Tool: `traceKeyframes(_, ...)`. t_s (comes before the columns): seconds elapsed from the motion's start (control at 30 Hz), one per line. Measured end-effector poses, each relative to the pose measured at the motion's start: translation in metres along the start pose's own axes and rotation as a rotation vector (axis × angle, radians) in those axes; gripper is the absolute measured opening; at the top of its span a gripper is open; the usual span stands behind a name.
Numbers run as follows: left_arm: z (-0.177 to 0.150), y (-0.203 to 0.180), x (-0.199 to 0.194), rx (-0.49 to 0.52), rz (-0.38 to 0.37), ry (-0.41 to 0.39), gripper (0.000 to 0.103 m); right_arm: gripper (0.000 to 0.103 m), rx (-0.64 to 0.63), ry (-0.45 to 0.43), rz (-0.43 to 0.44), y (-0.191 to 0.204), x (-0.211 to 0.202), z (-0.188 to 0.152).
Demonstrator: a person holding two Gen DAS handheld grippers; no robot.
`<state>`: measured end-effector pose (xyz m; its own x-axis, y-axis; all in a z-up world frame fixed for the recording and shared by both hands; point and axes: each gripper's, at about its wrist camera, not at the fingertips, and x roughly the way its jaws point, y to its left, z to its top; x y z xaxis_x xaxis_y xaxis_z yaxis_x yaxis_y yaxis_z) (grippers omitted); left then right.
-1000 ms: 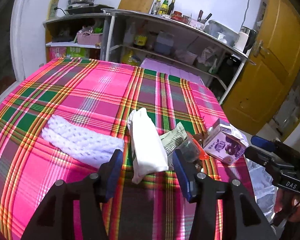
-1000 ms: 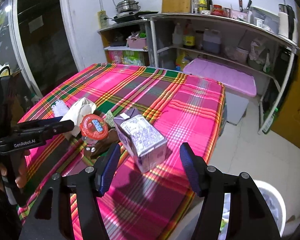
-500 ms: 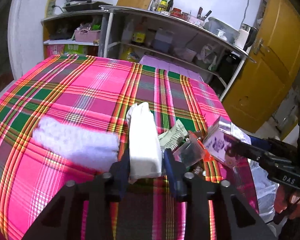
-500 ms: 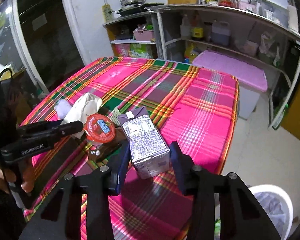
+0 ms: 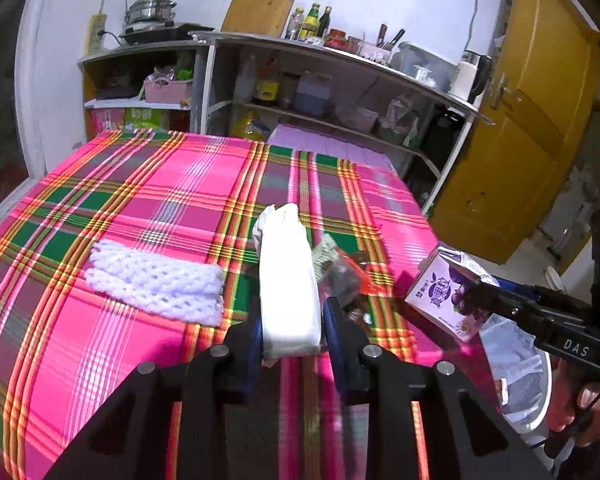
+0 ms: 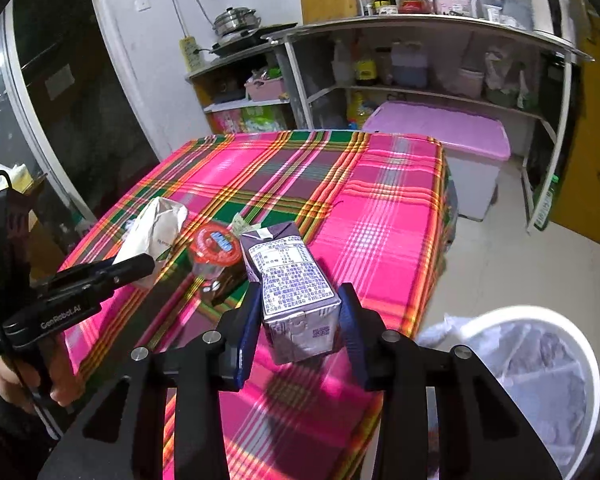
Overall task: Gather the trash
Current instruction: 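Carry the tissue with the left tool while the right tool carries the carton over the bin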
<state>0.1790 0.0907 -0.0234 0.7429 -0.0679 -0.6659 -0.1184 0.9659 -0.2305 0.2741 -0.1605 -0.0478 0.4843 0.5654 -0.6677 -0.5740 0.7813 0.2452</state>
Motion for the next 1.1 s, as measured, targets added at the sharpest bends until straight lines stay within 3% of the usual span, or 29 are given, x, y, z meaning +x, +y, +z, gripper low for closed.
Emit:
traceKeyframes(0.63, -0.046, -0.062, -0.082, 0.083, -0.114, -0.038, 0.029, 0.039, 0.059, -0.094, -0.022, 0.015, -0.092, -0.052)
traceKeyframes(1.1, -0.063, -0.105, -0.103, 0.146, -0.181, -0.035, 0.029, 0.039, 0.108, -0.14, -0.057, 0.001, -0.132, -0.077)
